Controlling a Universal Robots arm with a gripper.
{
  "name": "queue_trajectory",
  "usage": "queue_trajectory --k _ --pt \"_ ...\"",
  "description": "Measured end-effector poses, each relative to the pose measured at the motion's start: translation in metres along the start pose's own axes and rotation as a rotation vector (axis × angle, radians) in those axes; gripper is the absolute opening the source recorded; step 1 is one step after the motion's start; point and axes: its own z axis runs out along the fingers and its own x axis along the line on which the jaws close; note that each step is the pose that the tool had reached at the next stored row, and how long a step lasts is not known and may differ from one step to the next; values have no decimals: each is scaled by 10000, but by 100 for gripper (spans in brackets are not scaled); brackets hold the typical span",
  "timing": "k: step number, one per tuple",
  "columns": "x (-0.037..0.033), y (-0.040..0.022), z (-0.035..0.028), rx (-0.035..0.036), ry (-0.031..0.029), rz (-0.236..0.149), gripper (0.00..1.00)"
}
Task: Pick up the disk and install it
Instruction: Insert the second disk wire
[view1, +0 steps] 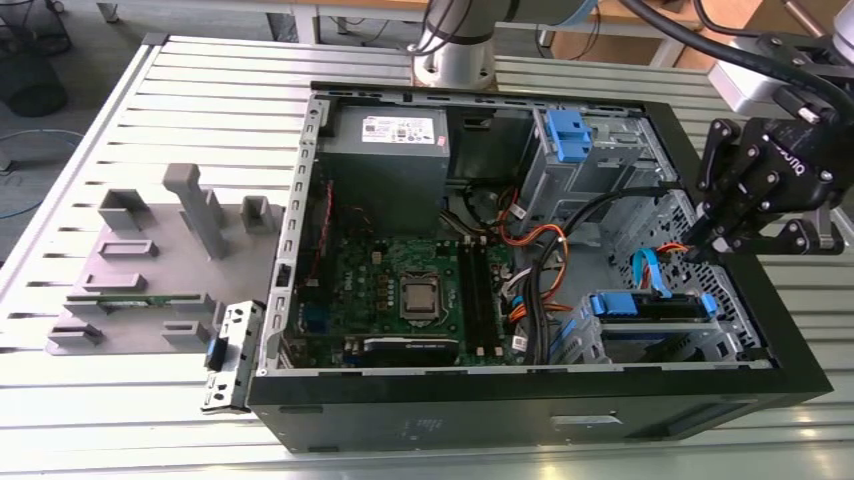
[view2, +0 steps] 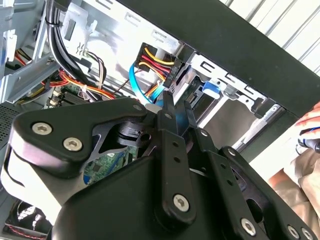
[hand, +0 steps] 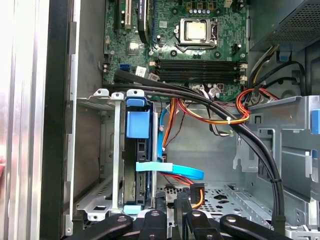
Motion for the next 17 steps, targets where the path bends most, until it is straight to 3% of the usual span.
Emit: queue_trajectory --k 17 --pt "-42 -44 78 0 2 0 24"
